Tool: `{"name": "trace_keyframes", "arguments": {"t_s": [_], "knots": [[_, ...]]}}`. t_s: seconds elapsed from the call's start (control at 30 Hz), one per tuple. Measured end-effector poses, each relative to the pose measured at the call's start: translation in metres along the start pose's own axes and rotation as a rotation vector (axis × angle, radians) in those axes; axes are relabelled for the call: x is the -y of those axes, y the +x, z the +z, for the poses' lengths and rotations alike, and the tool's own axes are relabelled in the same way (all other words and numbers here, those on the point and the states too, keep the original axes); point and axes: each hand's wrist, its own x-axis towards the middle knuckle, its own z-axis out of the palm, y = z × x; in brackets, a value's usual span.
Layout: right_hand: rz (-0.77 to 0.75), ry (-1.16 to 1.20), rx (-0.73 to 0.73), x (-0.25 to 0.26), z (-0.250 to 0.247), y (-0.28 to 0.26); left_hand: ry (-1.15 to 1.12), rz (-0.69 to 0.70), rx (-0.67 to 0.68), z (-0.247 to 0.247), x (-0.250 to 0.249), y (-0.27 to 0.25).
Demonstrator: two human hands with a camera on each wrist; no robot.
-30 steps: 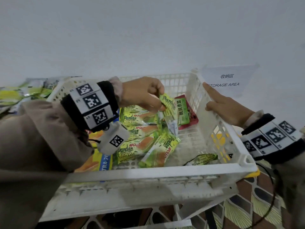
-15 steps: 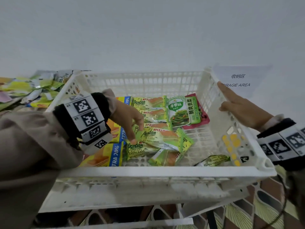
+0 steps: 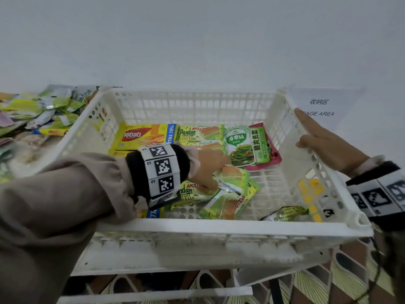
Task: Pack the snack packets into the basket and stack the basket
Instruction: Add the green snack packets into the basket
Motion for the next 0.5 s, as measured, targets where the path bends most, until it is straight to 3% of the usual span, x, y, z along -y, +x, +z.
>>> {"name": "trace_keyframes", "arguments": {"t_s": [0.1,0.2,0.33,0.43,0.5], "knots": [[0.007,-0.012,0.002,-0.001,0.0,0.002,-0.174,-0.013,-0.058,-0.004,-0.003,0.0],[-0.004,-0.002,0.003,-0.002,0.001,0.002,-0.291,-0.084,-0.032,-0.007,-0.013,0.006],[-0.009,0.036,-0.014,-0.004,0.0,0.003,-0.227,-0.098,0.024,-0.003,-0.035,0.022],[-0.006,0.045,-0.008,-0.003,0.0,0.002,-0.205,-0.088,-0.046,-0.003,-0.046,0.031],[-0.009,0.049,-0.001,-0.003,0.0,0.002,-0.202,-0.107,-0.011,-0.003,-0.047,0.037]]}}
